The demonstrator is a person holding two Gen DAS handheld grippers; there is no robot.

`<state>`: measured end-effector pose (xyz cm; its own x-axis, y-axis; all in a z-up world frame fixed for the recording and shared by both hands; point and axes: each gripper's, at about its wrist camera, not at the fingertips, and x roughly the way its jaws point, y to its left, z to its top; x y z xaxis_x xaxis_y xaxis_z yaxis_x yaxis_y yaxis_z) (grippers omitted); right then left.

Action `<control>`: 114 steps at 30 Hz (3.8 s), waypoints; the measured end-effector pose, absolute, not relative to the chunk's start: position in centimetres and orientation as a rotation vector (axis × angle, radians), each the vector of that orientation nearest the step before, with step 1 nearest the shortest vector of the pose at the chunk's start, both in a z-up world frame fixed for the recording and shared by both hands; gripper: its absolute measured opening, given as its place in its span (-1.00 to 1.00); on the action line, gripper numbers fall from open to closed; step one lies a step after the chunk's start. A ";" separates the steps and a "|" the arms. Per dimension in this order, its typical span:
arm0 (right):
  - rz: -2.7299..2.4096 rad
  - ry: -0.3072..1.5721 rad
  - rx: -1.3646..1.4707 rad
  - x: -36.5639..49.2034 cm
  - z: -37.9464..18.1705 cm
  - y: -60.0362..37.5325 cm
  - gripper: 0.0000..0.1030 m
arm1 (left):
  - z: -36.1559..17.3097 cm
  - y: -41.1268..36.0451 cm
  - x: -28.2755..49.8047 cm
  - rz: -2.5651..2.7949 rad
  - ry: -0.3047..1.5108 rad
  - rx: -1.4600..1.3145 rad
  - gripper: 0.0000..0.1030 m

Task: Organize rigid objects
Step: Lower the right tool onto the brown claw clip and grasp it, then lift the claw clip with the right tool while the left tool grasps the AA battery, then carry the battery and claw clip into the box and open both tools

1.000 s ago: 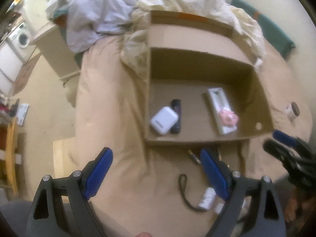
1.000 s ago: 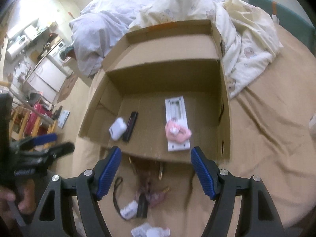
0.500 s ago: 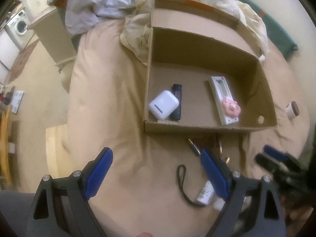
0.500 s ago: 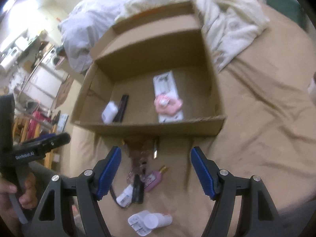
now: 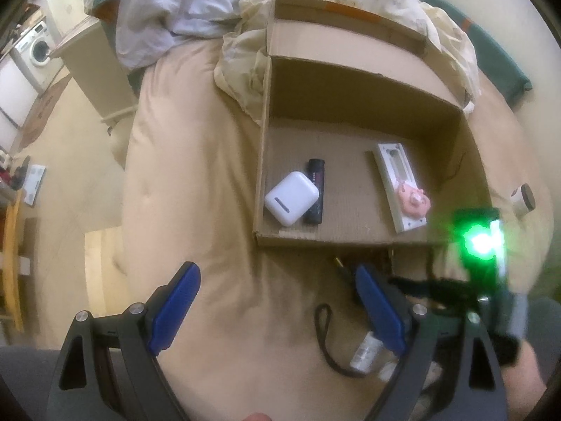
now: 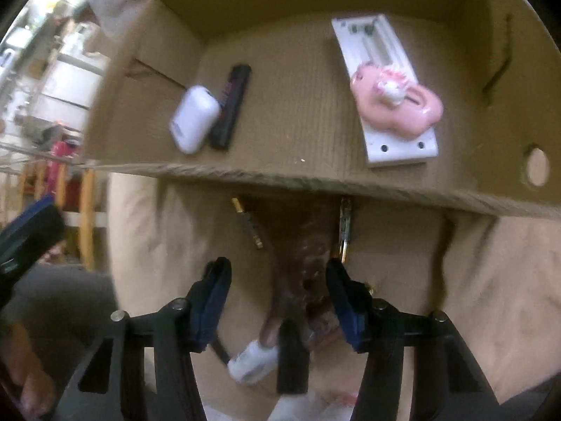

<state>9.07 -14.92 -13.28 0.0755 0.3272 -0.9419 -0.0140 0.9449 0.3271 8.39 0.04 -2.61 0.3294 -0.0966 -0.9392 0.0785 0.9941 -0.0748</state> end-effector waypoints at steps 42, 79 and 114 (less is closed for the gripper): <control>0.350 1.055 0.339 4.1 -3.1 -22.3 -0.30 | -12.0 -11.4 8.1 -0.458 1.360 0.582 0.43; 0.358 1.095 0.316 4.3 -3.9 -21.8 -0.29 | -8.1 -4.5 5.2 -0.308 1.365 0.387 -0.25; 0.327 0.968 0.290 12.1 -1.7 -23.6 -0.29 | -1.8 -7.9 15.3 -0.239 1.153 0.262 -0.25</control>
